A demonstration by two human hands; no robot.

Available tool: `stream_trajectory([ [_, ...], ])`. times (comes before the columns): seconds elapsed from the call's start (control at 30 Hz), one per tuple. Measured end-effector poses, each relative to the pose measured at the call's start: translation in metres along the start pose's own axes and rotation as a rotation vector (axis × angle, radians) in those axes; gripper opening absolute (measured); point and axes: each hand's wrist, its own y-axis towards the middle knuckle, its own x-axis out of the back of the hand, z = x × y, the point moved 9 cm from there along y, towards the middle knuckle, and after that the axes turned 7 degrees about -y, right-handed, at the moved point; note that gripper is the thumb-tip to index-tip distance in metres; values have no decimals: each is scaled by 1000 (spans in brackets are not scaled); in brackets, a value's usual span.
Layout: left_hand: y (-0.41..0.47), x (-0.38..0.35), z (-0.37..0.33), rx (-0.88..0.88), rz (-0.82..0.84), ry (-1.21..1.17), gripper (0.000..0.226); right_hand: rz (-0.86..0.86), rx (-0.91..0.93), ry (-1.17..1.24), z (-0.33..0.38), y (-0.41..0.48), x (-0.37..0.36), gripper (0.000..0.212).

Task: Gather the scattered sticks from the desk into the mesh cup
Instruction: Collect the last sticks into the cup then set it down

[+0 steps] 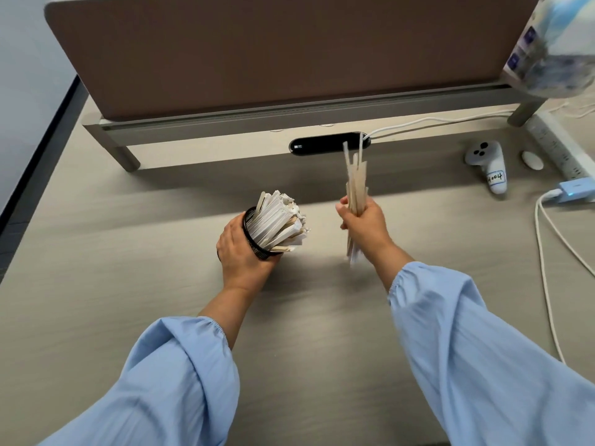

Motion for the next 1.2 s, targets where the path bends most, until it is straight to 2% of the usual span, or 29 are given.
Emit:
stream_trajectory([
  [0.1, -1, -9, -6, 6, 21, -19, 88, -55, 116, 211, 17, 0, 14, 20],
  [0.3, -1, -20, -11, -2, 32, 10, 88, 2, 137, 174, -4, 2, 5, 26],
  [0.43, -1, -20, -15, -8, 27, 19, 88, 34, 120, 147, -18, 7, 1, 5],
  [0.63, -3, -20, -18, 2, 15, 13, 89, 31, 127, 108, -14, 13, 1, 5],
  [0.7, -3, -20, -18, -1, 14, 15, 88, 40, 130, 56, -14, 14, -3, 12],
  [0.77, -3, -21, -19, -9, 19, 22, 88, 31, 120, 0, -14, 16, -3, 27],
  [0.87, -2, -22, -21, -12, 32, 27, 89, -81, 127, -49, -5, 17, 11, 38],
  [0.97, 1, -23, -20, 7, 45, 21, 88, -176, 117, 143, 23, 16, 36, 22],
  [1.07, 3, -24, -20, 27, 52, -4, 89, -223, 169, 408, 65, 14, 61, 32],
  [1.13, 5, -27, -21, 39, 65, -38, 87, -146, 192, 517, 88, 9, 58, 34],
  [1.2, 7, -31, -25, 23, 86, -33, 86, -9, 215, 469, 101, 2, 38, 38],
])
